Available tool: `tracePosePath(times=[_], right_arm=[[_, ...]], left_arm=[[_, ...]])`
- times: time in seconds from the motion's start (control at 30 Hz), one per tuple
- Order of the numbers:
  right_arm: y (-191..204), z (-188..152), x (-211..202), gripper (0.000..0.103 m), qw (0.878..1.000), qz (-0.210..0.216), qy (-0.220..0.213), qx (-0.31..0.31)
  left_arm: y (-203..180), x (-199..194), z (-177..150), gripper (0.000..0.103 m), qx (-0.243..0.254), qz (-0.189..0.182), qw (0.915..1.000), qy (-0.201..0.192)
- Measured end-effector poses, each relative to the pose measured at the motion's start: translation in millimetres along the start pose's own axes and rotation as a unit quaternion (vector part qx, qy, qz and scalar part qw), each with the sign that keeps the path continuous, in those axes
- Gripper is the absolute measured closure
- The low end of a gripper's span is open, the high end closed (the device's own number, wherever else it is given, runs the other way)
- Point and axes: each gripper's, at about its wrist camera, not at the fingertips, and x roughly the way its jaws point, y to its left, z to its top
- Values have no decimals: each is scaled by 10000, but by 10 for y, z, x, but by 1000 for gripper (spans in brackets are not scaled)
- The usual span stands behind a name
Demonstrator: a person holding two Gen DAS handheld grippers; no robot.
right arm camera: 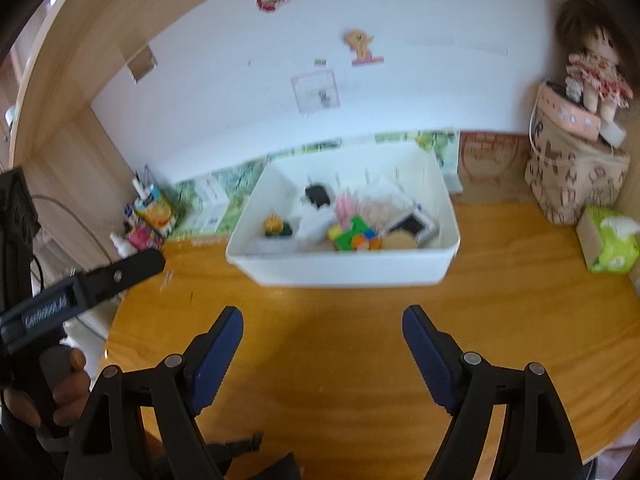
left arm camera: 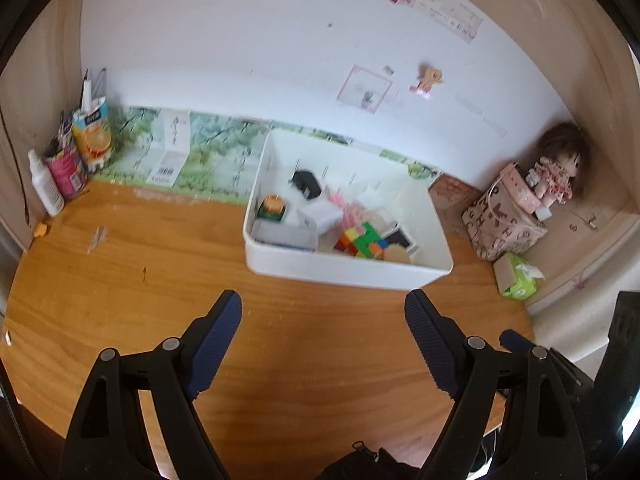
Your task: Organize rigid objects
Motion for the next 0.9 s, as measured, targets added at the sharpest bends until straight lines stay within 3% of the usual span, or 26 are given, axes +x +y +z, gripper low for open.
tracePosePath(times=[0.2,0.37,0.47,0.77,0.9], right_arm=[[137,-324,-11,16,9993,-226,299,27],[201,-460,-90,15,9984,-485,273,87],[222,-507,-124,1,9978,-602,250,102],[79,-421,-142,0,9988,-441,226,36],[-88,-359,-146,0,9991,-325,287,-24]], left_arm=[[84,27,-137,17,-3,117,9996,257],[93,12,-264,17,40,225,9992,325],[80,-15,-321,17,-47,279,9990,349],[-174,-18,-346,17,-121,595,9980,152],[-370,1,-323,9,-138,764,9970,8]])
